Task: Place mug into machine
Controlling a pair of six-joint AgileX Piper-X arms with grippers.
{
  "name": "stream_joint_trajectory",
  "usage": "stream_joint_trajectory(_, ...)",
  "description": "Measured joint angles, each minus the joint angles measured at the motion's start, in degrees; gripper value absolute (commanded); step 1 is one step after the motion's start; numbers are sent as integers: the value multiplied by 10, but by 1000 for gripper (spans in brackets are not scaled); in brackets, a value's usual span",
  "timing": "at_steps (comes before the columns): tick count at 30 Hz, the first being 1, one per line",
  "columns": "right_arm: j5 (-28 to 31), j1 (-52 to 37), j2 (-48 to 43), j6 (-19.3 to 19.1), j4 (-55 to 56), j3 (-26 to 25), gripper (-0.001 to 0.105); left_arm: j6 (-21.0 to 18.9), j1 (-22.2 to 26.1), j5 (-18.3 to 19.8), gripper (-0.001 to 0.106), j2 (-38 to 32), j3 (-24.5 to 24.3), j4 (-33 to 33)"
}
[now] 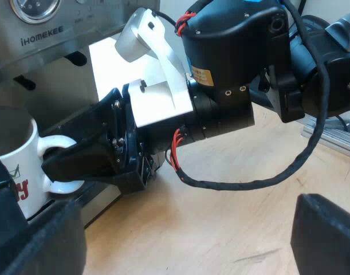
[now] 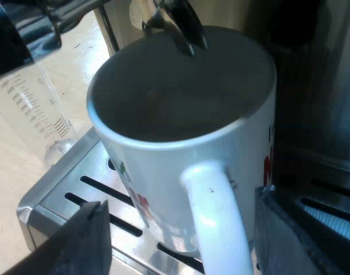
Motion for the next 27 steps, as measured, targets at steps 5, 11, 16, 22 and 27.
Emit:
stream_joint_trajectory(5,0,0,0,0,0,0,56,11,0,0,79,0,0,3)
stream_joint_trajectory(11,0,0,0,0,0,0,56,13,0,-11,79,0,33,17)
stream_joint_trajectory(16,-4,0,2,-1,-2,0,56,13,0,-40,79,0,46,32)
stream_joint_trajectory(22,-1,14,32,-2,-56,-2,56,14,0,-93,79,0,47,35)
stream_joint_trajectory(27,20,23,53,-2,-103,-2,56,16,0,-111,79,0,47,33)
